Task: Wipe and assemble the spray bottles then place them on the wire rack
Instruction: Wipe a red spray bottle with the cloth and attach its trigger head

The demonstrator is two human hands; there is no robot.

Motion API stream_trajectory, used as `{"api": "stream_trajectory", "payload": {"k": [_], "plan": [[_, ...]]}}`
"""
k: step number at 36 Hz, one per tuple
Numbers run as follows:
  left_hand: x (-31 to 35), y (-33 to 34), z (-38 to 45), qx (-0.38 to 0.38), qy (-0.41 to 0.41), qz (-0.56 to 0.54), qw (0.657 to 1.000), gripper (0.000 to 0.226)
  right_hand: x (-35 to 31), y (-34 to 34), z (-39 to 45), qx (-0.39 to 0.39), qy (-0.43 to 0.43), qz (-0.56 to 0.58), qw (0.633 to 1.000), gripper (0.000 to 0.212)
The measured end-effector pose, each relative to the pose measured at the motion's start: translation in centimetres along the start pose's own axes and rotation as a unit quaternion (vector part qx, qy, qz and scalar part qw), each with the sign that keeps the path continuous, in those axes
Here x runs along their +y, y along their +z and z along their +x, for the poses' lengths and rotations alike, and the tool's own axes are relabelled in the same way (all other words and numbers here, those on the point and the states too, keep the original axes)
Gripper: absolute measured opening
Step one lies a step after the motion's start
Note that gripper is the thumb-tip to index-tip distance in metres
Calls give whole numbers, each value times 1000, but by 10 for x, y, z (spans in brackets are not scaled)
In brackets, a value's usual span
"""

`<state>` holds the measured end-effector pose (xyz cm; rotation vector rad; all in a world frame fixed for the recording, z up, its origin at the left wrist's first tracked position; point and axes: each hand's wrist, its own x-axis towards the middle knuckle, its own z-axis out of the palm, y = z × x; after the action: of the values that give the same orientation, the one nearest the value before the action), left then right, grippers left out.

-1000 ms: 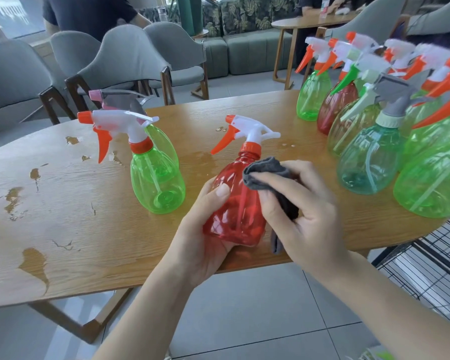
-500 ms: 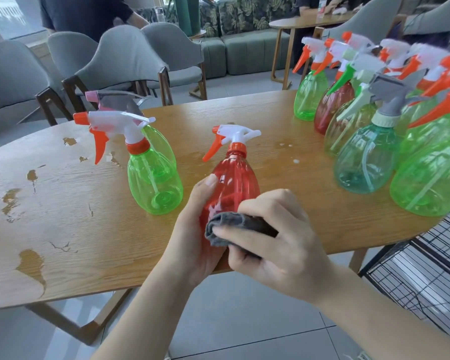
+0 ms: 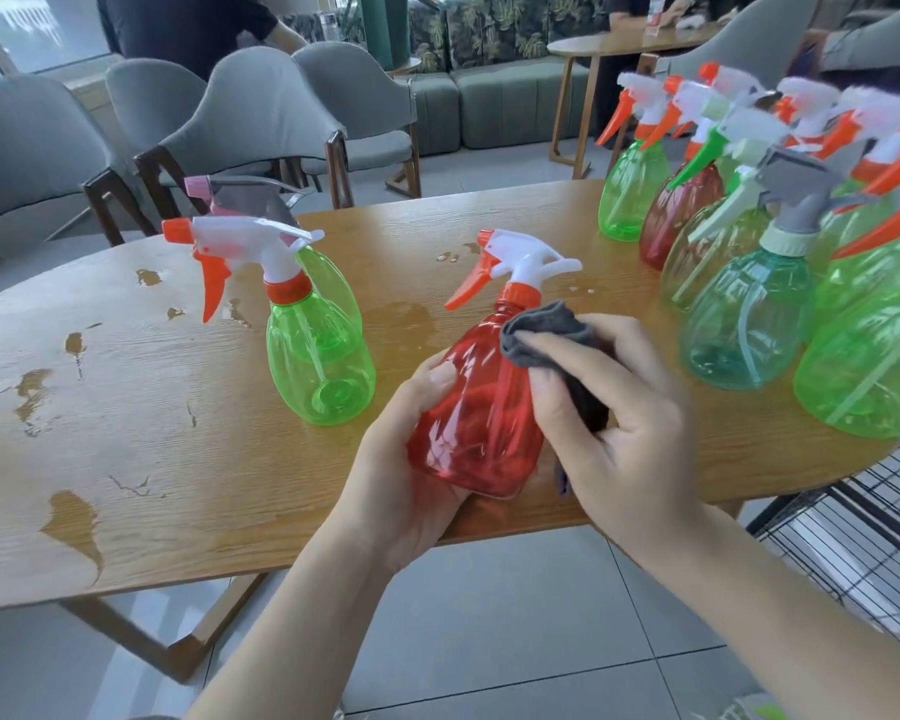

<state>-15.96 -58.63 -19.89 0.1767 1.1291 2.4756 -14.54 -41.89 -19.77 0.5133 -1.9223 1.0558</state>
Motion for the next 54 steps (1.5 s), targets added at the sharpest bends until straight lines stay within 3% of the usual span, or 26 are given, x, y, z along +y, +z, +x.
{"api": "stream_trajectory", "payload": {"k": [3,10,13,17,23,26,28,31,34,37,42,48,52,54], "plan": [[0,1,0,14,5,19,1000,95,-1,-2,-1,-12,-34,-13,999,22],[-2,3,1,25,6,46,999,79,2,-2,4,-7,10,-7,1000,21],[-3,2,1,29,-10,22,999,75,-5,-3,-4,-29,-41,-8,999,20],[0,1,-1,-21,-65,-30,997,56,-13,4,-17,-75,-153,-26,985,17],[1,-1,-2,-34,-83,-42,995,58,-8,4,-14,-75,-242,-73,965,17],[1,2,0,-39,-68,-47,996,56,-4,0,-9,-54,-216,-88,971,17],[1,3,1,-32,-42,-43,998,58,0,-1,-4,-33,-160,-81,983,18],[0,4,2,-11,-13,-16,1000,79,6,-5,6,-10,-47,-56,997,22],[-2,4,1,0,-10,-7,1000,81,7,-7,11,-6,26,-20,999,24],[-2,3,0,1,-15,-17,1000,70,1,-3,5,0,7,-8,1000,22],[-1,4,0,-12,-10,24,1000,75,-1,-2,0,-23,-49,-8,998,21],[-4,3,1,-21,8,54,998,84,5,-5,7,-5,5,-17,1000,20],[-5,1,1,2,6,22,1000,88,-5,-3,-4,-26,-47,-6,999,19],[-3,1,0,3,-19,2,1000,80,-10,-1,-11,-47,-92,-8,995,18]]}}
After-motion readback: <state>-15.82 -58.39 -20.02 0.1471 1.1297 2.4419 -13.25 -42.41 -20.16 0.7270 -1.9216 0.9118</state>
